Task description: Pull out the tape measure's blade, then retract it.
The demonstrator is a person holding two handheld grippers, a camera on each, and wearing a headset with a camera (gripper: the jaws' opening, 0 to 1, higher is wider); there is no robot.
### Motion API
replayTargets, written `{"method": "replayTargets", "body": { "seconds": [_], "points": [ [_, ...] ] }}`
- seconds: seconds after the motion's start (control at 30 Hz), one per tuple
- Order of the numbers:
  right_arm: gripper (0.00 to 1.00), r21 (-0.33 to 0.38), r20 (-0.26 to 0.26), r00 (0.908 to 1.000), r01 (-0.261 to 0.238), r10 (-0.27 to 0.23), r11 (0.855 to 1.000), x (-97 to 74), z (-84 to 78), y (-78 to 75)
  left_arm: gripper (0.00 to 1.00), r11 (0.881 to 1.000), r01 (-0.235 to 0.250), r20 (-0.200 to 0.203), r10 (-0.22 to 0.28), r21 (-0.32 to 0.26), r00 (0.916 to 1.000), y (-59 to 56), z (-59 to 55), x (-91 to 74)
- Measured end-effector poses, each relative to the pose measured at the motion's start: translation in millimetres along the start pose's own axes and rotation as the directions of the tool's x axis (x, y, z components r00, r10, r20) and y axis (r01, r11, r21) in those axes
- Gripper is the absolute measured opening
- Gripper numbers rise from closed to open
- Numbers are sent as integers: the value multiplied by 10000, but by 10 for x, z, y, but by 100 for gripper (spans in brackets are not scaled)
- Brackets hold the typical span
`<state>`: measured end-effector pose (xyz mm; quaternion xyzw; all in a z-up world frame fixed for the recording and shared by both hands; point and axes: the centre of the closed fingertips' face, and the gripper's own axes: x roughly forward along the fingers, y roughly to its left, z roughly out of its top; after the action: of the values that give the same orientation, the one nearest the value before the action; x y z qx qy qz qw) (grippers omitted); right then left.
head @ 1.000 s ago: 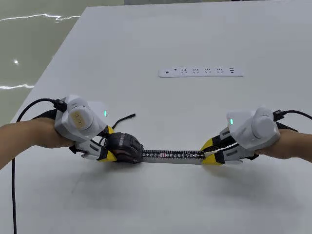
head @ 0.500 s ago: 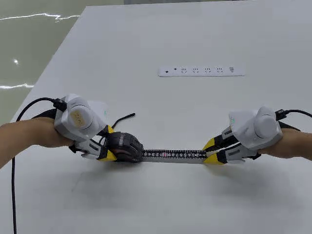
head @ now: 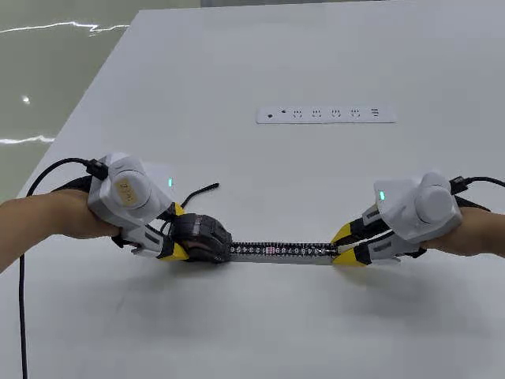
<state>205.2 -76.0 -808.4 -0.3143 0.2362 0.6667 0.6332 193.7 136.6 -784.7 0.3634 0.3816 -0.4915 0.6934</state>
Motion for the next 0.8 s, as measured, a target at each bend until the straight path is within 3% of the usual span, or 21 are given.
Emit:
{"method": "replayTargets", "body": {
  "seconds": [0.57, 0.8],
  "points": [
    [11, -31, -37, 10000, -8, 8, 10000, -34, -31, -6, 27, 10000, 7, 2, -7, -11, 10000, 56, -68, 31],
    [11, -33, -58, 10000, 16, -16, 10000, -47, -48, -16, 27, 10000, -1, -1, 1, -18, 10000, 23, -31, 13]
  ]
}}
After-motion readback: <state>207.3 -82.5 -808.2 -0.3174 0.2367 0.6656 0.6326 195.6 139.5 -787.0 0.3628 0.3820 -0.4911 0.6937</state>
